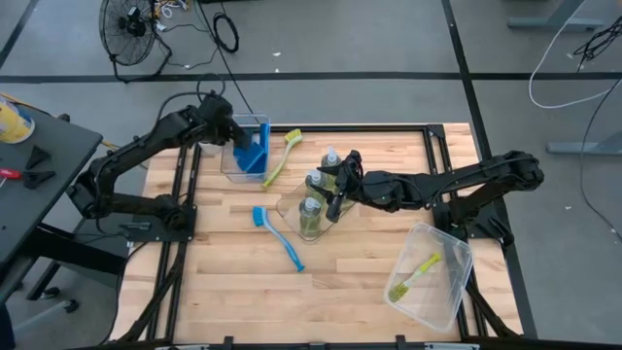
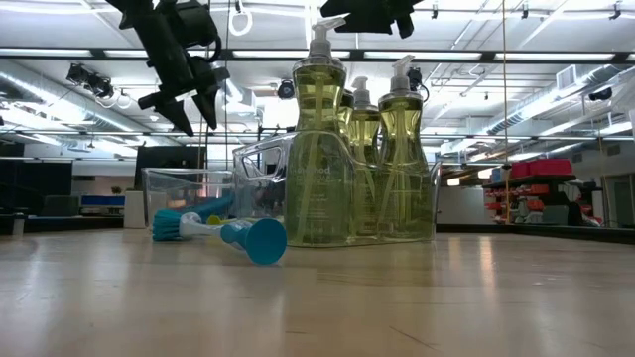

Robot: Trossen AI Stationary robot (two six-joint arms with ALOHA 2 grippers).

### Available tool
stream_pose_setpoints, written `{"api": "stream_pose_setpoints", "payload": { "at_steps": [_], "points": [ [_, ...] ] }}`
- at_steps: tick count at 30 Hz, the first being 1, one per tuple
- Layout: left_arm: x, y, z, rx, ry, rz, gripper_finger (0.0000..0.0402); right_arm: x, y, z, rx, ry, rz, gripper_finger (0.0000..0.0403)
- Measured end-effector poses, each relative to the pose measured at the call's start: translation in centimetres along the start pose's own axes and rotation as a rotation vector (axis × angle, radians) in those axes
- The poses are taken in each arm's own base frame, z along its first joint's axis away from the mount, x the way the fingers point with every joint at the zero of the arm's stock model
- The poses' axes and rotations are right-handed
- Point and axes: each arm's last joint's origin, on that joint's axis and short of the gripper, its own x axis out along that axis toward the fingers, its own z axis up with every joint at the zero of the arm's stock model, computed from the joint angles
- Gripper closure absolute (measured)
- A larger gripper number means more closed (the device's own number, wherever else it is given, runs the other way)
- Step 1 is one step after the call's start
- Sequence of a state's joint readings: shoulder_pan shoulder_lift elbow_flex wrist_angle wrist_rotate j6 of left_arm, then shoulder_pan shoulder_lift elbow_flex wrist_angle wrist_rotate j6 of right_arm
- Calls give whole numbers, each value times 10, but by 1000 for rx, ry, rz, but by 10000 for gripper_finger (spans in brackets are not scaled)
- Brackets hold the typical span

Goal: Pick & Place Kitchen Sink Supplies
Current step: Put the blue toilet brush into the transparent container

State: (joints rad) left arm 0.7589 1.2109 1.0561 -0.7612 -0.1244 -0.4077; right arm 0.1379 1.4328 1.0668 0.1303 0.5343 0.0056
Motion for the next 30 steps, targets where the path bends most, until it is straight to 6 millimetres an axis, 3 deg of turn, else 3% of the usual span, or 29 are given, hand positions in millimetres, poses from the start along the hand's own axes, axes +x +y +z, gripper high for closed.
{"api": "stream_pose_setpoints", "payload": {
  "at_steps": [7,19,30],
  "points": [
    [-2,-14,-10,49,78,-112,144,-1,1,-5,-14,44,4,172],
    [-12,-57,-15,72,43,-416,237,-29,-12,19,90,-36,26,172],
    [-28,-93,-24,113,-3,-634,321,-50,-21,21,215,57,152,172]
  ]
}}
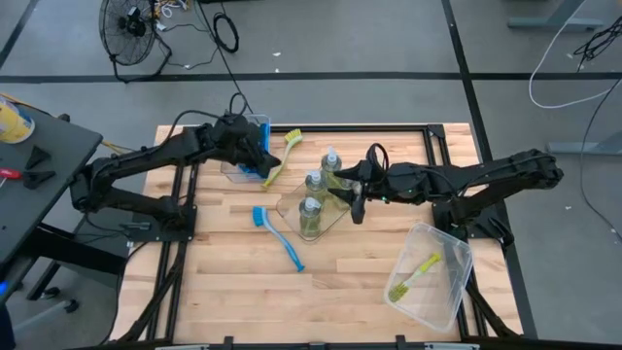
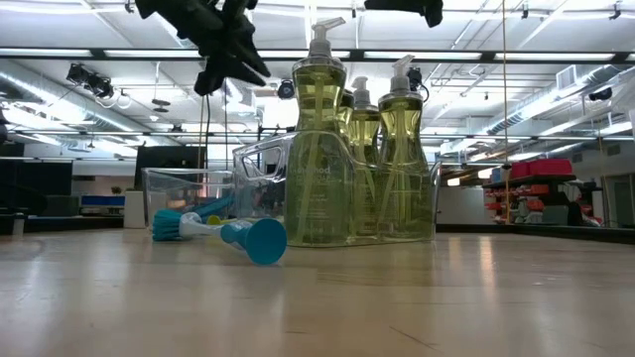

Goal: Pick & Place Kitchen Sink Supplies
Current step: Put the blue toilet brush into the transparent container

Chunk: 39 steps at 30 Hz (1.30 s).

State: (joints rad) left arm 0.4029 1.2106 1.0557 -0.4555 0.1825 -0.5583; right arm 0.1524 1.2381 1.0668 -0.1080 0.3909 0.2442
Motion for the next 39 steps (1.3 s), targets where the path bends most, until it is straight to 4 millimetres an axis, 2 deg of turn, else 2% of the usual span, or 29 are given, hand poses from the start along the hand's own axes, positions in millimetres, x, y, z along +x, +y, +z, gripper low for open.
{"api": "stream_pose_setpoints", "payload": {
  "at_steps": [7,17,24,27,31,39],
  "points": [
    [-4,-30,-18,147,59,-138,355,-3,-1,-2,3,31,14,172],
    [-13,-83,-65,614,173,-404,381,-3,-1,-5,-13,68,29,172],
    [-19,-93,-98,894,317,-458,378,-3,-1,-6,-19,82,52,172],
    [-21,-94,-104,922,348,-460,370,-3,-1,-6,-18,82,52,172],
    [-11,-91,-114,956,442,-417,344,-3,-1,-6,-19,81,52,172],
    [28,-89,-143,1153,621,-370,248,-3,-1,-6,-19,81,52,172]
  ]
}}
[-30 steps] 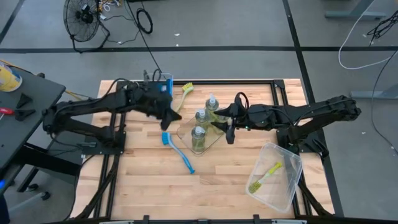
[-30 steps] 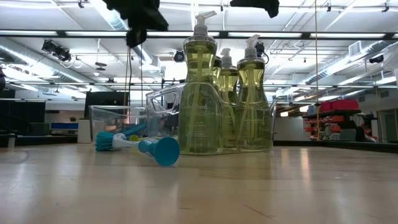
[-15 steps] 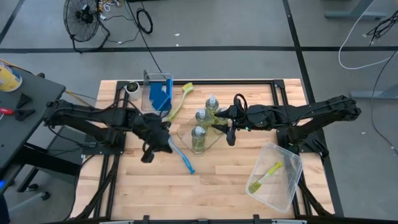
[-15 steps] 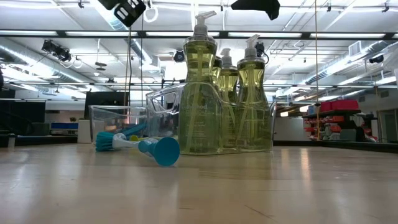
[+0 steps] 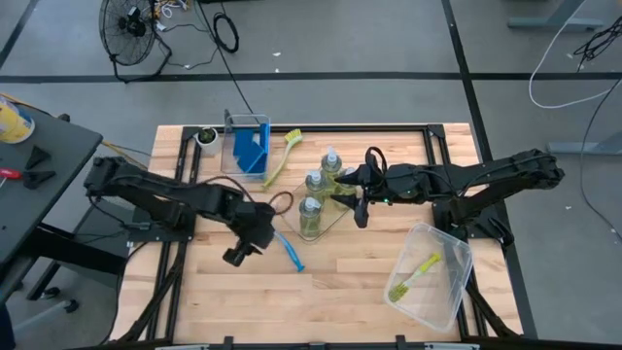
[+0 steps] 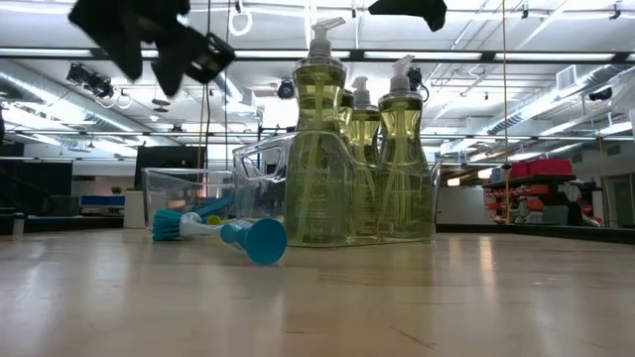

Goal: Pick & Place Kitchen Sink Supplies
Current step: Put the blue toilet brush into the transparent container

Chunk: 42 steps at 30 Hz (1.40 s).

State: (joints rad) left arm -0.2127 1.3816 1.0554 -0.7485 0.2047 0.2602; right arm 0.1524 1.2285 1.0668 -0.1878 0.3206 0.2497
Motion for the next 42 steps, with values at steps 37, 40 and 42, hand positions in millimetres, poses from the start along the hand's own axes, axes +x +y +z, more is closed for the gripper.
{"api": "stream_pose_setpoints", "payload": {
  "at_steps": [37,40,42],
  "points": [
    [40,-5,-81,-165,433,80,197,0,0,-1,-3,6,-5,172],
    [32,-7,-83,-216,335,131,203,0,-1,0,-2,-2,-24,172],
    [28,-7,-82,-248,233,163,205,0,-1,0,-2,-6,-40,172]
  ]
}}
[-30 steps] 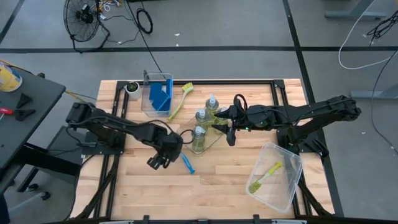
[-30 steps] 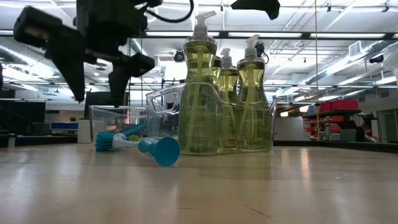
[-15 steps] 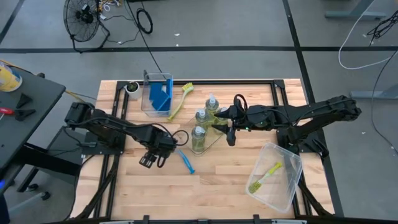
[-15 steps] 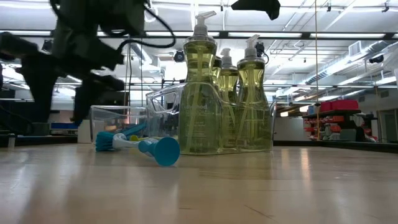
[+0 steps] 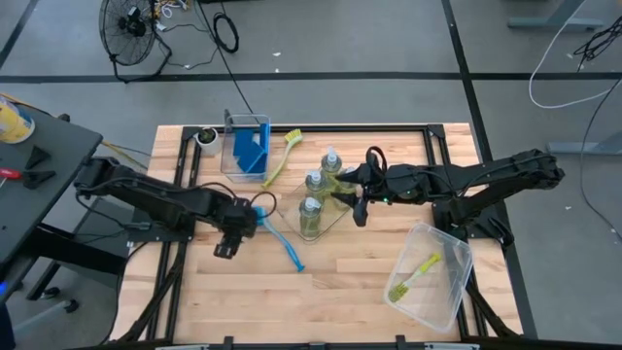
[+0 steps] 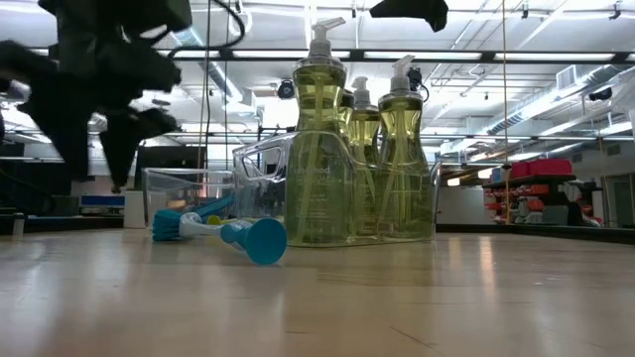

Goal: Pick & Place Kitchen Sink Supplies
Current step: Put the blue toilet brush into the transparent container

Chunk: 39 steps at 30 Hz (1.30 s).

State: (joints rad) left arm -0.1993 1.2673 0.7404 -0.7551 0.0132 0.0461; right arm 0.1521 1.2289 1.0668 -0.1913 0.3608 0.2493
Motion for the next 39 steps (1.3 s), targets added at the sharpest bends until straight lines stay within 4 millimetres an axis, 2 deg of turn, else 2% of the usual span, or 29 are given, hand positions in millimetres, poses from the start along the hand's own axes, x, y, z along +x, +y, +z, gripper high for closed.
{"api": "stream_pose_setpoints", "payload": {
  "at_steps": [4,9,13,18,23,33,39],
  "points": [
    [-3,0,6,-18,-173,14,207,0,-1,0,1,-7,-23,172],
    [6,1,14,108,-304,50,207,0,-1,1,5,-10,-22,172],
    [15,2,19,208,-332,108,207,0,-1,1,37,-12,-22,172],
    [24,7,21,335,-291,162,207,0,-1,1,44,-13,-21,172],
    [38,13,21,392,-233,173,207,0,0,2,47,-20,-19,172],
    [59,33,21,323,-160,208,207,0,0,2,63,-22,-19,172],
    [69,39,19,305,-124,202,207,0,0,2,63,-21,-19,172]
  ]
}}
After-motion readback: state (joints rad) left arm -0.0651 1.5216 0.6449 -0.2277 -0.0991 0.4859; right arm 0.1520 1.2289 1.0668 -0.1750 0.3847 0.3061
